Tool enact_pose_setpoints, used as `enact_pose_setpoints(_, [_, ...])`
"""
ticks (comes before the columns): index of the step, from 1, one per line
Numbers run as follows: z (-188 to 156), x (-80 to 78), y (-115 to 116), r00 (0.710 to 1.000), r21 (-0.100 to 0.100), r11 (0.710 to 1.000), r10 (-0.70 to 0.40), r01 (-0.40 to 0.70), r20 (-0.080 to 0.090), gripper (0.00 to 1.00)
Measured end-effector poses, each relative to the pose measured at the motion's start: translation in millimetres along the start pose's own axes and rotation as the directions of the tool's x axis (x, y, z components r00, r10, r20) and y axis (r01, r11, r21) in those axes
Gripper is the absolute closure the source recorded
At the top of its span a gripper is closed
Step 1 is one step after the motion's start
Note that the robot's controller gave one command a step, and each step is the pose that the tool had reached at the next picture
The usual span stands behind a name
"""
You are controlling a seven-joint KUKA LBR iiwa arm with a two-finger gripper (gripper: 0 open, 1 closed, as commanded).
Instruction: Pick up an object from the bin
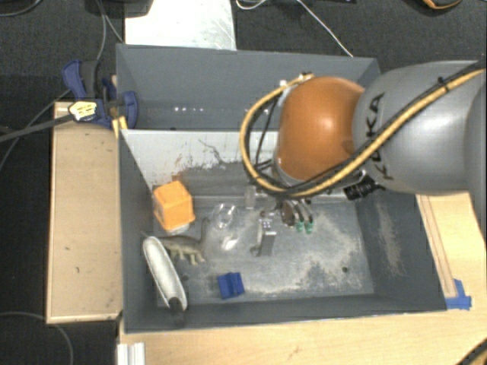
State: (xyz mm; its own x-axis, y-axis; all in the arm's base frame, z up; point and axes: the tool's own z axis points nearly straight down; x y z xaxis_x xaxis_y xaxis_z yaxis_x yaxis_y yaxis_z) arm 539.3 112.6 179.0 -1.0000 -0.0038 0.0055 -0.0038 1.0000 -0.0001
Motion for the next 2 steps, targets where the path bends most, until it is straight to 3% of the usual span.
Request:
enact_pose_setpoints(1, [-5, -1.7, -1, 1.000, -0.001, 1.000, 0.006, -0.006, 0.008, 0.00])
enact_pose_setpoints(2, [93, -14.6, 5, 0.976, 0.000, 0.976, -0.216, 0.216, 0.006, 0.00])
